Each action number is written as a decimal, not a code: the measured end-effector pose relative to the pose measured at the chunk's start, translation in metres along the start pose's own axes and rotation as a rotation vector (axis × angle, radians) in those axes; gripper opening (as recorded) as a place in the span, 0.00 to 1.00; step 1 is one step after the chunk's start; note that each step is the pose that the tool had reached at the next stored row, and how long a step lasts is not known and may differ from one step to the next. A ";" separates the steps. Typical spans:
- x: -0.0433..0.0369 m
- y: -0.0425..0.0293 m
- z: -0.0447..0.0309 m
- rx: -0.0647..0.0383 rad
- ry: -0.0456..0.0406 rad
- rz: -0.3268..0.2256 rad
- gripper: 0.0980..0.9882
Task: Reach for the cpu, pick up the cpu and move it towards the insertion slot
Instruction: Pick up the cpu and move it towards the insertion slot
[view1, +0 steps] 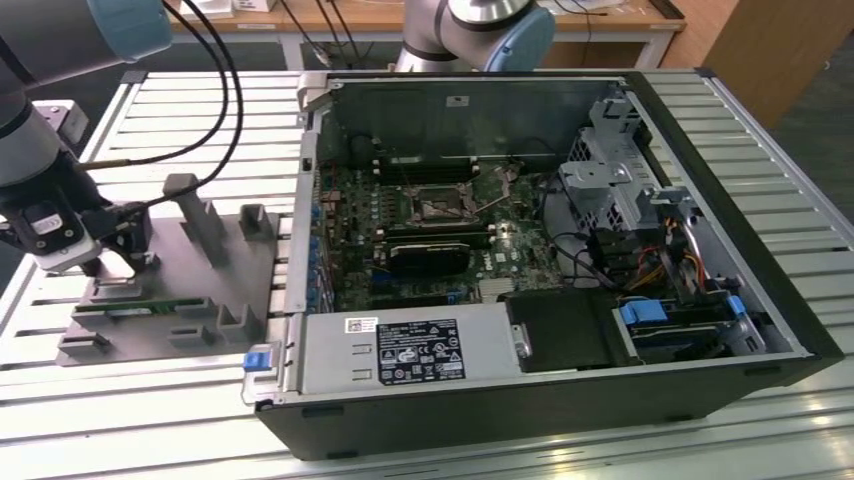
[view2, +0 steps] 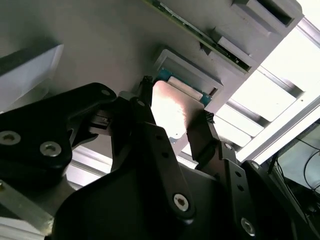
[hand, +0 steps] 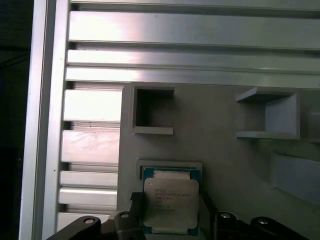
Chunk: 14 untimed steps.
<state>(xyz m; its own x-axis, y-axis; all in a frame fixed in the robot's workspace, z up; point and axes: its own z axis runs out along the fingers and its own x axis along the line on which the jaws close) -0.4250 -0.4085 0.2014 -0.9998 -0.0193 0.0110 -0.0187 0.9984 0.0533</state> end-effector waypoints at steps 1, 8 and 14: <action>0.0000 -0.0003 -0.0009 0.000 -0.0004 0.000 0.48; 0.0002 -0.0003 -0.0026 0.000 -0.0021 -0.001 0.48; 0.0003 -0.0002 -0.0053 0.000 -0.0019 -0.001 0.48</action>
<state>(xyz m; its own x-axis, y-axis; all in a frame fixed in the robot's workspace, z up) -0.4253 -0.4090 0.2067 -0.9998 -0.0199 0.0090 -0.0194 0.9984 0.0535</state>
